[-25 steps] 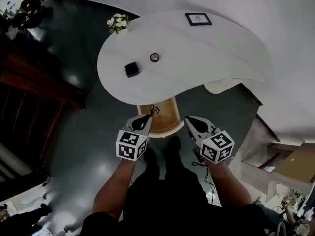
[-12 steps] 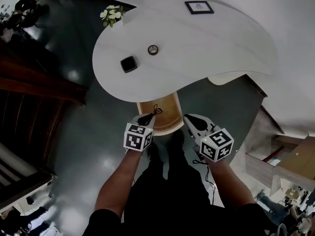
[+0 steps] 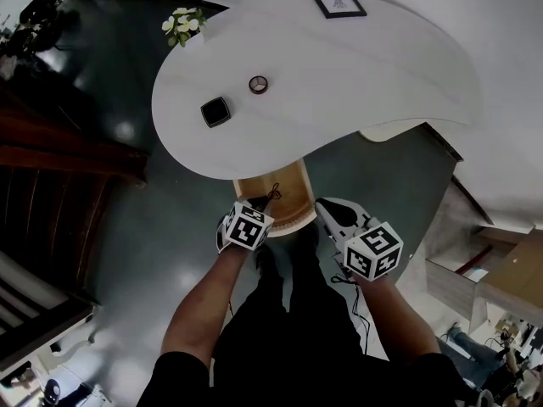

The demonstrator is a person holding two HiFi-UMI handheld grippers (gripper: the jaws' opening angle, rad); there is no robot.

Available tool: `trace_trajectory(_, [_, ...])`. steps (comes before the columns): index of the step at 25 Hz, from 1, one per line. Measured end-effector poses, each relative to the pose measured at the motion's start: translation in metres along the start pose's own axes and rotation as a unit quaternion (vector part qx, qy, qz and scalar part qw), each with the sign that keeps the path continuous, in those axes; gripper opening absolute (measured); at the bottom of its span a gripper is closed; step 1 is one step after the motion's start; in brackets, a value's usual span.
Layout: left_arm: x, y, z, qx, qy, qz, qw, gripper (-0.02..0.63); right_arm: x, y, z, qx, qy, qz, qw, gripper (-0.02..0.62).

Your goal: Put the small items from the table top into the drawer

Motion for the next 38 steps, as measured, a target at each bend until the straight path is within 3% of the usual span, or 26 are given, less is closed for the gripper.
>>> trace_trajectory(8, [-0.009,0.006,-0.025,-0.042,0.067,-0.031,0.9964,0.029,-0.019,-0.009,0.0,0.0,0.012,-0.013,1.0,0.012])
trace_trajectory(14, [-0.023,0.005,-0.034,-0.06,0.125,-0.085,0.9868,0.029,-0.021,-0.012,-0.002,0.0,0.008,-0.017,1.0,0.012])
trace_trajectory(25, [-0.039,0.007,-0.048,-0.084,0.19,-0.131,0.9695,0.029,-0.031,-0.019,-0.003,-0.006,0.004,-0.03,1.0,0.012])
trace_trajectory(29, [-0.04,0.006,-0.05,-0.095,0.2,-0.141,0.965,0.029,-0.034,-0.021,-0.003,-0.01,0.002,-0.035,0.999,0.012])
trace_trajectory(38, [-0.036,0.013,-0.044,-0.077,0.166,-0.137,0.9736,0.029,-0.032,-0.02,0.001,-0.019,0.0,-0.03,0.999,0.012])
Point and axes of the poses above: the fingertips, and each gripper's own axes: z backward along the fingers, y to its left, x out of its top, the point moved 9 cm from there along z, backward along the fingers, and after that the axes turned 14 degrees about -y, right-handed, at the moved point
